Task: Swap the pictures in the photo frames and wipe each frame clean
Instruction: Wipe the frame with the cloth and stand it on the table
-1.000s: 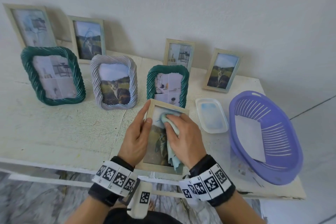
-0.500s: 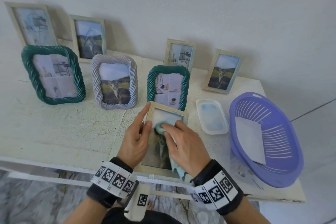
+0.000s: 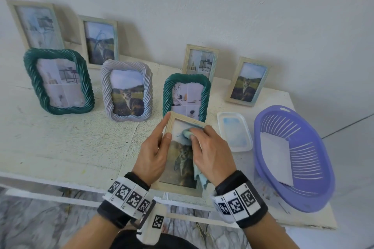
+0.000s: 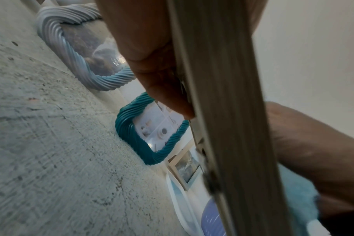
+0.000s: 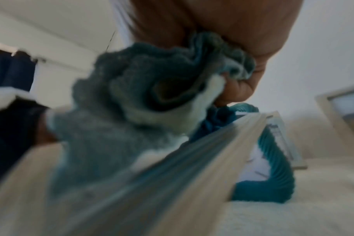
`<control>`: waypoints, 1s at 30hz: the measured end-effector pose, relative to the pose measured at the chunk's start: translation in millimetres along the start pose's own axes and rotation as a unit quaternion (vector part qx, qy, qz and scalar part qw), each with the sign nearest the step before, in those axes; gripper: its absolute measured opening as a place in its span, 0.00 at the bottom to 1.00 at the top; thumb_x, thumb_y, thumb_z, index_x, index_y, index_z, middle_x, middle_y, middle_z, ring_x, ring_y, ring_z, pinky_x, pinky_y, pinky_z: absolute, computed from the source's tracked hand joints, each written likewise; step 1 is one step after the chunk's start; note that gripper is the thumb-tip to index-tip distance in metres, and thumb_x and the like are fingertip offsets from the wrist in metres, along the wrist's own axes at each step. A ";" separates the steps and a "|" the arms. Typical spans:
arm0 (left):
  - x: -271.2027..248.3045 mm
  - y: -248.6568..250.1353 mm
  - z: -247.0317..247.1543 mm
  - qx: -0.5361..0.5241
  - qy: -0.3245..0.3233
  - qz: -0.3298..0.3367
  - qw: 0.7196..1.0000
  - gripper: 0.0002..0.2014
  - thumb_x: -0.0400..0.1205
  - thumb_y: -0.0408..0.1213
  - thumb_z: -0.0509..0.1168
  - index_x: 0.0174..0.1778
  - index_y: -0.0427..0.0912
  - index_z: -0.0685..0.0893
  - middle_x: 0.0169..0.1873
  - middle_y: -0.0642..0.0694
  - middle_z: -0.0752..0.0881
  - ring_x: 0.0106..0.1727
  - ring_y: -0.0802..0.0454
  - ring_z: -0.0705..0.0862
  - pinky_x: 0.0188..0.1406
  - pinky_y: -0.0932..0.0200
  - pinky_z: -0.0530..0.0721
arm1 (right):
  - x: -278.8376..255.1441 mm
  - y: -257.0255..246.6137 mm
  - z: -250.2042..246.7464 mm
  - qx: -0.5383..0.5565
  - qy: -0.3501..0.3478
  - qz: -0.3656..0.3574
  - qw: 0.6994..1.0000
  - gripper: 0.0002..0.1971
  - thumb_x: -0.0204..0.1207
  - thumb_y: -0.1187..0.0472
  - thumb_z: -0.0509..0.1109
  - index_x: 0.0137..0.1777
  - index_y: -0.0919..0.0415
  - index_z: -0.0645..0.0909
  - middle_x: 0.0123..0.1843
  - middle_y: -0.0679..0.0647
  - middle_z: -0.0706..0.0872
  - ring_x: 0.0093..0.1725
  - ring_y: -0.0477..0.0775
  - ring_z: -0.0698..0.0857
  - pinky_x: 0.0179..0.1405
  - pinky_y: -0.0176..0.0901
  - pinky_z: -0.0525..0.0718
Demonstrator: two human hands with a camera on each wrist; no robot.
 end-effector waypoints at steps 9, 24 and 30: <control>0.7 1.6 6.4 -0.011 -0.005 -0.012 1.000 0.24 0.88 0.31 0.56 0.82 0.47 0.65 0.20 0.57 0.71 0.22 0.62 0.63 0.25 0.72 0.65 | 6.9 -5.3 -2.0 0.022 -0.025 -0.035 0.999 0.11 0.84 0.55 0.61 0.60 0.52 0.83 0.45 0.49 0.79 0.35 0.51 0.83 0.32 0.41 0.80; 2.2 4.7 3.2 -0.029 -0.006 -0.007 1.000 0.24 0.88 0.31 0.55 0.82 0.46 0.65 0.21 0.55 0.69 0.22 0.63 0.63 0.23 0.69 0.67 | 6.4 -21.2 -10.6 0.015 0.012 -0.058 0.998 0.09 0.83 0.57 0.64 0.57 0.54 0.83 0.42 0.49 0.77 0.30 0.51 0.80 0.27 0.39 0.76; -3.3 0.7 -11.4 0.003 0.009 -0.006 1.000 0.24 0.88 0.27 0.56 0.82 0.42 0.65 0.19 0.58 0.68 0.20 0.64 0.63 0.23 0.73 0.63 | -2.1 0.8 2.0 0.011 -0.074 -0.050 0.996 0.13 0.85 0.54 0.59 0.62 0.51 0.83 0.45 0.47 0.76 0.34 0.50 0.81 0.29 0.33 0.72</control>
Point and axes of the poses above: each hand's wrist, its own x-axis towards the middle knuckle, its own z-axis out of the palm, y = z × x, the point moved 10 cm from there along x, towards the middle knuckle
